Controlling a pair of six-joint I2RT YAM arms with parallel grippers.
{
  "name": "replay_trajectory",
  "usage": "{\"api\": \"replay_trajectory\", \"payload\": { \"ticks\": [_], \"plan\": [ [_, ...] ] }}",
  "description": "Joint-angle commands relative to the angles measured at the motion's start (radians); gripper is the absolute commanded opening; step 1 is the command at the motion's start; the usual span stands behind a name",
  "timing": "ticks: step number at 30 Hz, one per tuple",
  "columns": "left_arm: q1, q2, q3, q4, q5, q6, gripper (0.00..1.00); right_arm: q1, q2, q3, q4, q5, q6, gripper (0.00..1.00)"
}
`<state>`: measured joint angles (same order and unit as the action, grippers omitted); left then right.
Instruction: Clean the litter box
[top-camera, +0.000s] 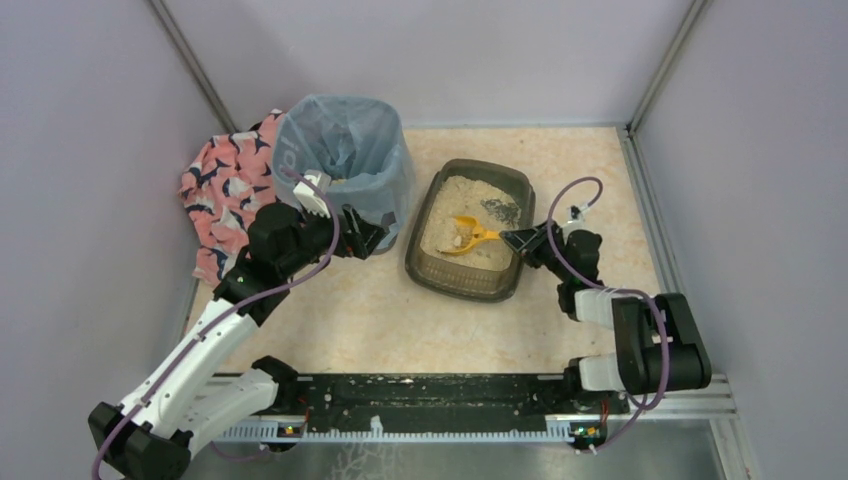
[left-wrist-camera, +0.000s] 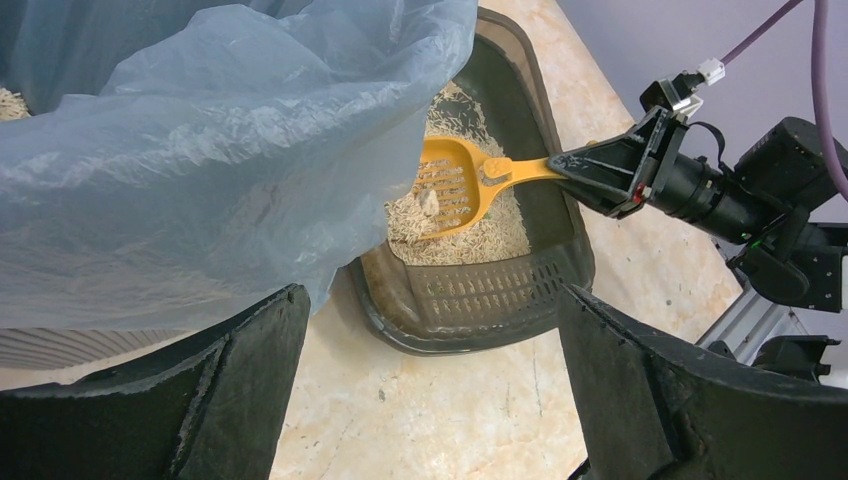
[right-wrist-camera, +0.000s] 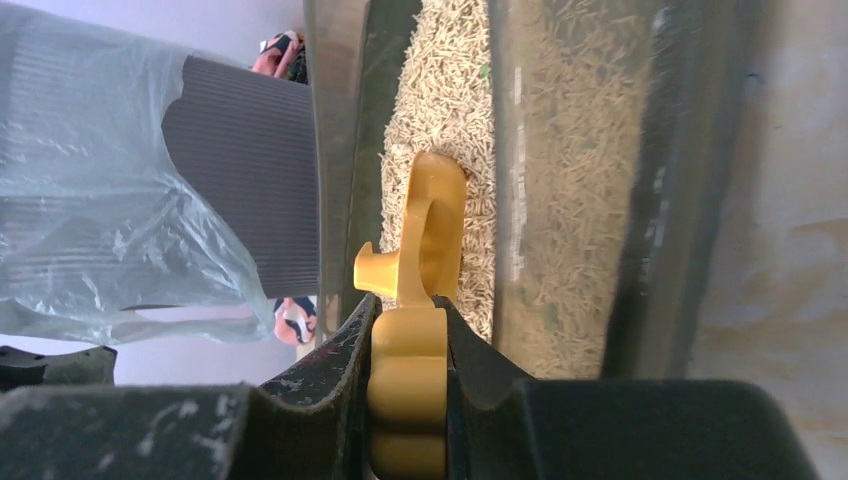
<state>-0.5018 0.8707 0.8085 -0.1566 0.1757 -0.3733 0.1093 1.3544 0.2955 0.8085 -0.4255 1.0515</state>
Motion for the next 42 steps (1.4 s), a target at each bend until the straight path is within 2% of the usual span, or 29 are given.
{"api": "replay_trajectory", "payload": {
  "ticks": [1, 6, 12, 19, 25, 29, 32, 37, 42],
  "plan": [
    [0.004, 0.002, 0.001, 0.021, -0.007, -0.003, 0.99, -0.066, -0.031, 0.031, -0.009, -0.085, -0.011, 0.0],
    [0.003, 0.002, 0.006, 0.018, -0.019, 0.0, 0.99, -0.102, 0.0, 0.034, 0.046, -0.136, 0.016, 0.0],
    [0.003, 0.009, 0.009, 0.014, -0.026, 0.002, 0.99, -0.165, 0.052, 0.03, 0.21, -0.223, 0.112, 0.0],
    [0.003, 0.005, 0.014, 0.011, -0.031, 0.003, 0.99, -0.237, 0.03, 0.056, 0.181, -0.272, 0.091, 0.0],
    [0.004, -0.002, 0.011, 0.0, -0.038, 0.002, 0.99, -0.308, 0.031, 0.034, 0.239, -0.316, 0.114, 0.0],
    [0.003, 0.007, 0.014, 0.012, -0.032, -0.002, 0.99, -0.28, 0.109, -0.016, 0.448, -0.343, 0.201, 0.0],
    [0.003, 0.017, 0.029, 0.009, -0.021, -0.004, 0.99, -0.358, 0.163, -0.047, 0.587, -0.366, 0.274, 0.0],
    [0.003, 0.013, 0.034, 0.0, -0.028, -0.001, 0.99, -0.333, 0.25, -0.031, 0.697, -0.393, 0.325, 0.0],
    [0.004, 0.012, 0.03, 0.008, -0.025, -0.017, 0.99, -0.327, 0.29, -0.025, 0.732, -0.4, 0.329, 0.0]
  ]
}}
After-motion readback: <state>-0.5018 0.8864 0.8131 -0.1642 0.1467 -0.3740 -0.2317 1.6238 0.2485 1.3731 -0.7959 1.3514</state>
